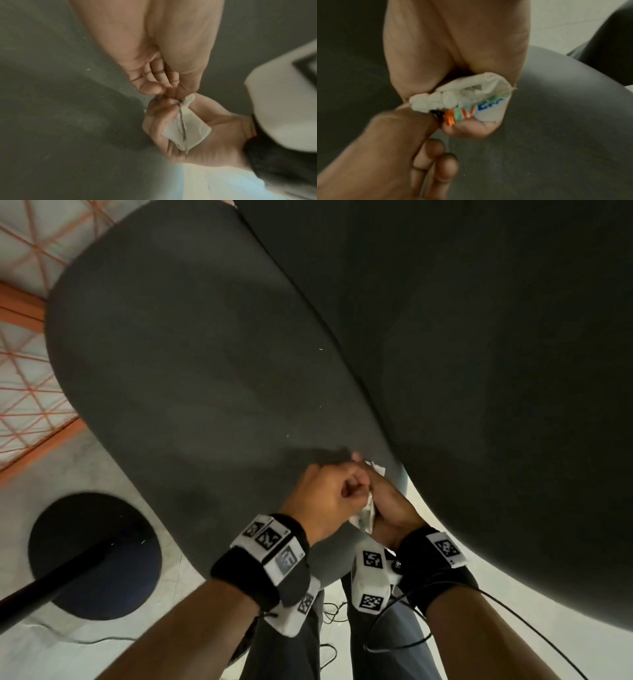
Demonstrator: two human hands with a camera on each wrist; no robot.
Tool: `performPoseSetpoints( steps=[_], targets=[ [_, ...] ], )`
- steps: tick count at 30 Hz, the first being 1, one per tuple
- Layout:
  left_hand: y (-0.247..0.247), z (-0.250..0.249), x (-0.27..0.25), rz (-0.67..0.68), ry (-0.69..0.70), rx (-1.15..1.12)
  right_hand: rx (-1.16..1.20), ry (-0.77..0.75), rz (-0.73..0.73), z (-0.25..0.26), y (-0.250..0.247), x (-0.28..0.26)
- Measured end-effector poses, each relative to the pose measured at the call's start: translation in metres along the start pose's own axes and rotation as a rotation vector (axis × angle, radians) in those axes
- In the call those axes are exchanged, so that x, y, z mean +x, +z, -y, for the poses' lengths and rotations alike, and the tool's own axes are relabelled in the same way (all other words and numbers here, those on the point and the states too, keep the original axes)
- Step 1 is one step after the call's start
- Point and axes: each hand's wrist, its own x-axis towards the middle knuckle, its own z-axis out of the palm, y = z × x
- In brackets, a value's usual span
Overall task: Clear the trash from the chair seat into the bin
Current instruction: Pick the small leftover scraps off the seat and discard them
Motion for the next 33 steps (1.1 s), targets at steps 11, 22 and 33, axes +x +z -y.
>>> performPoseSetpoints(
  steps=[11, 22, 33],
  targets=[
    [0.005, 0.003, 0.006, 0.014, -0.322, -0.544, 0.129, -0.065, -0.186, -0.022, -0.020, 0.005],
    [0.018, 0.007, 0.054, -0.096, -0.260, 0.377, 0.015, -0.174, -0.336, -0.007, -0.033, -0.010],
    [-0.001, 0.000, 0.017, -0.040, -0.157, 0.030, -0.140, -0.144, -0.349, 0.001, -0.026, -0.009]
  ],
)
